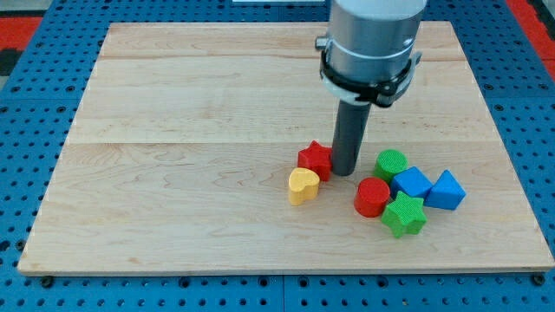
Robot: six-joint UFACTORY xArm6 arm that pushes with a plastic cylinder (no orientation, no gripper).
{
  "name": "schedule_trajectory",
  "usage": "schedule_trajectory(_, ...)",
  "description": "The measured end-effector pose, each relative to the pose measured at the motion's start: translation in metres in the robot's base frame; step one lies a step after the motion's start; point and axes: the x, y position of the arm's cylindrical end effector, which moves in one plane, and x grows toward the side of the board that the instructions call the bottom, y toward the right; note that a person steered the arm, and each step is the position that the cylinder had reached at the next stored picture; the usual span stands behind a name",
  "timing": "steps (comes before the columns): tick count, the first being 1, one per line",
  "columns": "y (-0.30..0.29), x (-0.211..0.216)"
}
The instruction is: Place the red star left to the yellow hexagon
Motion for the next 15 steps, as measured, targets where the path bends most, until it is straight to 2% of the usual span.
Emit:
schedule_trajectory(1,-0.012,0.003)
schedule_trajectory(2,-0.068,0.008)
schedule_trajectory(5,-0.152,-0.1)
schedule_trajectory(6,-0.112,-0.142)
schedule_trajectory(7,-0.049,-0.153)
schedule_trajectory(8,-0.037,-0.194)
schedule_trajectory(9,-0.078,-0.171)
schedule_trajectory(10,-0.082,-0.18)
schedule_trajectory(11,-0.07,-0.214)
schedule_trajectory(12,-0.122,-0.214)
schedule_trajectory(14,-0.055,-0.236)
schedule_trajectory(15,-0.057,-0.231)
